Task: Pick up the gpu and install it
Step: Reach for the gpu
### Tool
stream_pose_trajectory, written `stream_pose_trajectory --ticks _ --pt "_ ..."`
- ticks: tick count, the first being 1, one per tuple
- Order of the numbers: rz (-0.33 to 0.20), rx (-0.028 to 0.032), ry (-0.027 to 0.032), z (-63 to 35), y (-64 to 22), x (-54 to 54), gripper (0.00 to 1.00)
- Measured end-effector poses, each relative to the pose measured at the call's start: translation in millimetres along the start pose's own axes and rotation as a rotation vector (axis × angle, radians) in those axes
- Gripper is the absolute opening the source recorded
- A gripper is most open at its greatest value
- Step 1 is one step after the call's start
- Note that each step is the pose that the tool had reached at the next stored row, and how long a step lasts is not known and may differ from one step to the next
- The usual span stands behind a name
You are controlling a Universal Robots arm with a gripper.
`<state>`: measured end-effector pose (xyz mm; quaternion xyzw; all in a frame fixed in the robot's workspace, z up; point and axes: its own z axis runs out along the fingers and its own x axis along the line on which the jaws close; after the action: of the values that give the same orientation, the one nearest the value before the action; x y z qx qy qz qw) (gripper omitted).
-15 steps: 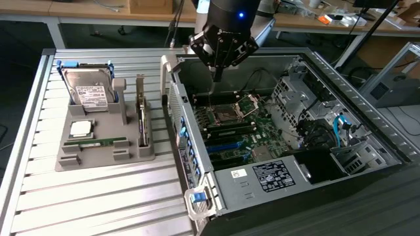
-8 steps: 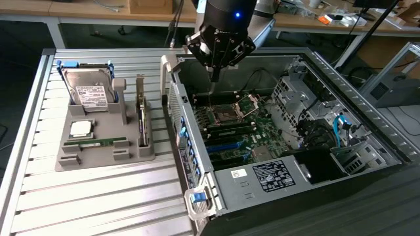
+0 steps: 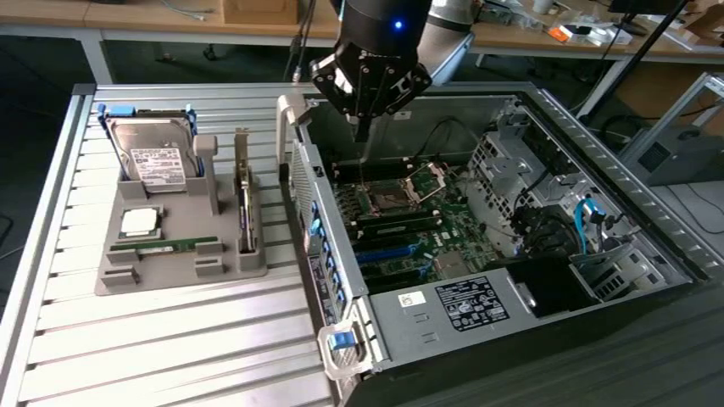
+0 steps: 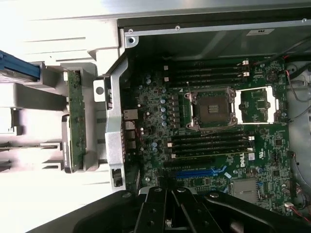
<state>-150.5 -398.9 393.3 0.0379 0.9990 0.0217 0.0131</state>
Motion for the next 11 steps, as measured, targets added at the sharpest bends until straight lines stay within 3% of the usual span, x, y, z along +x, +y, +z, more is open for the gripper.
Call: stream_pose_trajectory --ticks 11 --pt "0.0 0.0 0.0 -0.3 -0.8 10.1 0.11"
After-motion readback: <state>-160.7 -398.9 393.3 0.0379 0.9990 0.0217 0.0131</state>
